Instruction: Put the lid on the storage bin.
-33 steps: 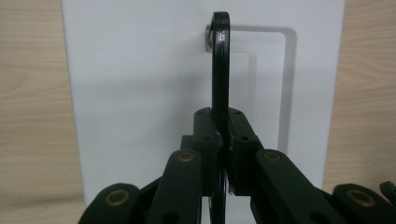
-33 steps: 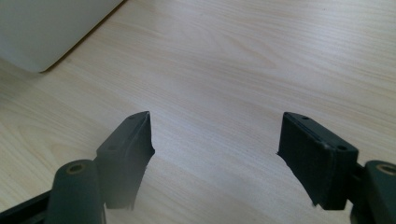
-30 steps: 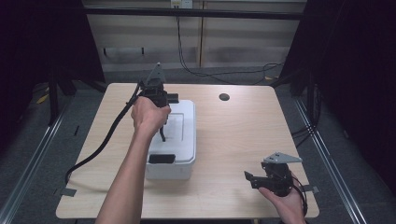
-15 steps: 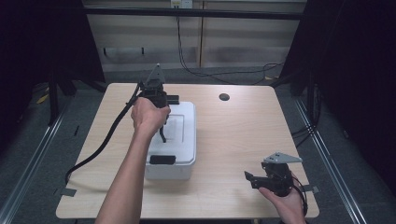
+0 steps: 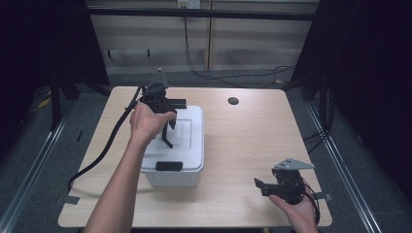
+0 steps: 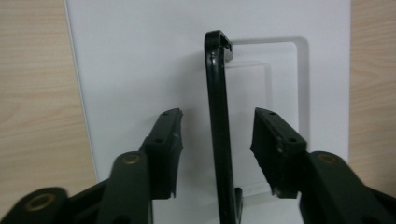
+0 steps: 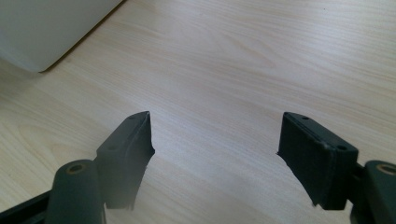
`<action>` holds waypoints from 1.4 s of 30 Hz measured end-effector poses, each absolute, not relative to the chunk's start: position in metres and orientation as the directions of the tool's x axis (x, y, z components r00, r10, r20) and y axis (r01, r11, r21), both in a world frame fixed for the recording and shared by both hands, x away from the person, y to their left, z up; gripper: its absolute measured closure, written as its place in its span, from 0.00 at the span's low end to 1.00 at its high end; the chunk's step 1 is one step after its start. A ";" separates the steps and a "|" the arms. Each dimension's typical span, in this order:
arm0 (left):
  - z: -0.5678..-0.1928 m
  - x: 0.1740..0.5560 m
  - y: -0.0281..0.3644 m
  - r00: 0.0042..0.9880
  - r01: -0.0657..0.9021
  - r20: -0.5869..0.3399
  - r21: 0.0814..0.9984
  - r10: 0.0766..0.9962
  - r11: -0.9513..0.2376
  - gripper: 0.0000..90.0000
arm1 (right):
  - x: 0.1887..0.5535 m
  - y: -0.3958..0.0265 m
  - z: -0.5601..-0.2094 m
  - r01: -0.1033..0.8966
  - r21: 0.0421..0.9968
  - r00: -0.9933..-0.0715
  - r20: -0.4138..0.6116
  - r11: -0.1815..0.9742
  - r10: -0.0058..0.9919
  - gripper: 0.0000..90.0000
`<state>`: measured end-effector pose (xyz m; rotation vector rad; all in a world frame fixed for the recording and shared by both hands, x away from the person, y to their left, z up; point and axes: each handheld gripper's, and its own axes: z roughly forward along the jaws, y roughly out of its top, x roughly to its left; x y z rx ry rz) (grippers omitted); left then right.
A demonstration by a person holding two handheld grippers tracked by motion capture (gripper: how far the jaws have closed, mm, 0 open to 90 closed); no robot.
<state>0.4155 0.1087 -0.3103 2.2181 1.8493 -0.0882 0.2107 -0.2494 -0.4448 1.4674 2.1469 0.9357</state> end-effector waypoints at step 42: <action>-0.323 0.364 0.211 0.598 0.739 -0.267 0.549 0.756 -0.391 0.18 | 0.212 -0.251 -0.445 0.675 0.702 -0.375 0.061 0.228 0.925 0.28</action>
